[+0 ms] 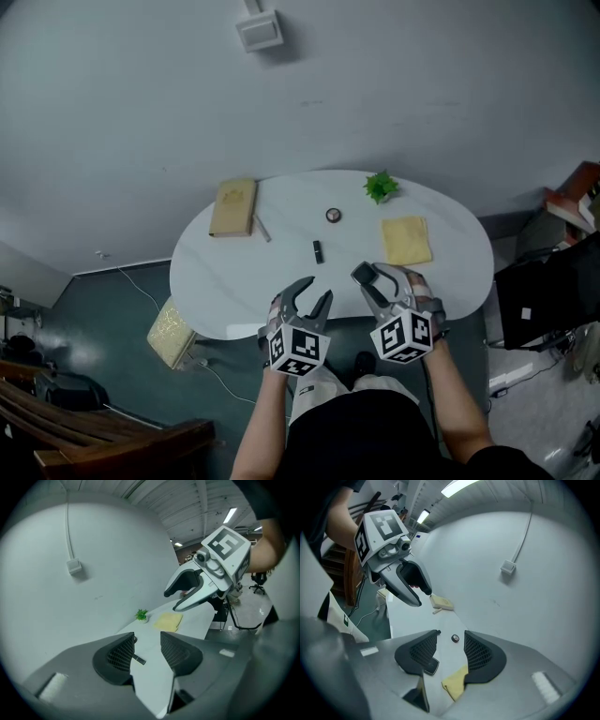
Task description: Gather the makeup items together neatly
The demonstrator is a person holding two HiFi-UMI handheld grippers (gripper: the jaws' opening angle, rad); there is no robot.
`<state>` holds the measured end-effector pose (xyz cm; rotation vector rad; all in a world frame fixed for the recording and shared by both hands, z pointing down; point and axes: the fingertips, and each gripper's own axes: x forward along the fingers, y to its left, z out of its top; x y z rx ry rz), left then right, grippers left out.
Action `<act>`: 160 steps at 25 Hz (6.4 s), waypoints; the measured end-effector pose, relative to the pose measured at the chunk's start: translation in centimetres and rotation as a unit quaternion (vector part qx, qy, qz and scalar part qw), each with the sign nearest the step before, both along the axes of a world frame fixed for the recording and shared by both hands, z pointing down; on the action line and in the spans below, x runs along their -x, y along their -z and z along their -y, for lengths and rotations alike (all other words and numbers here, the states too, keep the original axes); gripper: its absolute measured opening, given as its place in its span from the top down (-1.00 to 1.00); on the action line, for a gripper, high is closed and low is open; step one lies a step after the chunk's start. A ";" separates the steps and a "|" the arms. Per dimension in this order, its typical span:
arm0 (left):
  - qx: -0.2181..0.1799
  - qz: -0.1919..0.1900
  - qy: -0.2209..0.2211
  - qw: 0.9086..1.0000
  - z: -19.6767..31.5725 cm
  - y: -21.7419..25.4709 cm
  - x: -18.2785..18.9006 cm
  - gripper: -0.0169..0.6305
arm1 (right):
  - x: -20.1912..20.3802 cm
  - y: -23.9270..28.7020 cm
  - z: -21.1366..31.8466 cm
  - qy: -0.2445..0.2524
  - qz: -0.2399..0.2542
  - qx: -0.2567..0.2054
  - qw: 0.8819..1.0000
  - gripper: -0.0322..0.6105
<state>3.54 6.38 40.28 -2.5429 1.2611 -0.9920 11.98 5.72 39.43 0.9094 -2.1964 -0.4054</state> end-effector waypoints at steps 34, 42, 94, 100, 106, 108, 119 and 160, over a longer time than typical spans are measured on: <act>0.111 0.010 -0.130 0.985 11.5 -8.7 4.1 0.18 | 4.2 -4.6 9.2 -0.070 -0.046 0.085 0.993 0.38; 0.143 0.018 -0.191 0.971 12.8 -11.6 4.0 0.06 | 4.7 -6.1 10.1 -0.109 -0.044 0.109 0.987 0.37; 0.255 0.079 -0.261 0.928 15.0 -22.7 2.6 -0.05 | 2.2 -10.4 9.9 -0.160 -0.043 0.181 0.970 0.36; 0.254 0.078 -0.264 0.927 14.8 -22.3 3.4 -0.05 | 2.3 -10.6 9.5 -0.158 -0.044 0.182 0.970 0.36; 0.250 0.082 -0.269 0.927 14.2 -21.9 4.9 -0.05 | 2.9 -11.0 9.3 -0.153 -0.049 0.182 0.970 0.36; 0.250 0.083 -0.268 0.927 13.9 -21.9 5.6 -0.05 | 3.0 -11.1 9.2 -0.152 -0.050 0.183 0.970 0.36; 0.245 0.090 -0.282 0.923 12.6 -22.3 9.0 -0.05 | 4.0 -11.3 9.2 -0.150 -0.055 0.183 0.970 0.36; 0.246 0.014 -0.265 0.932 12.3 -19.0 9.9 -0.15 | 4.0 -11.1 8.9 -0.148 -0.045 0.190 0.970 0.34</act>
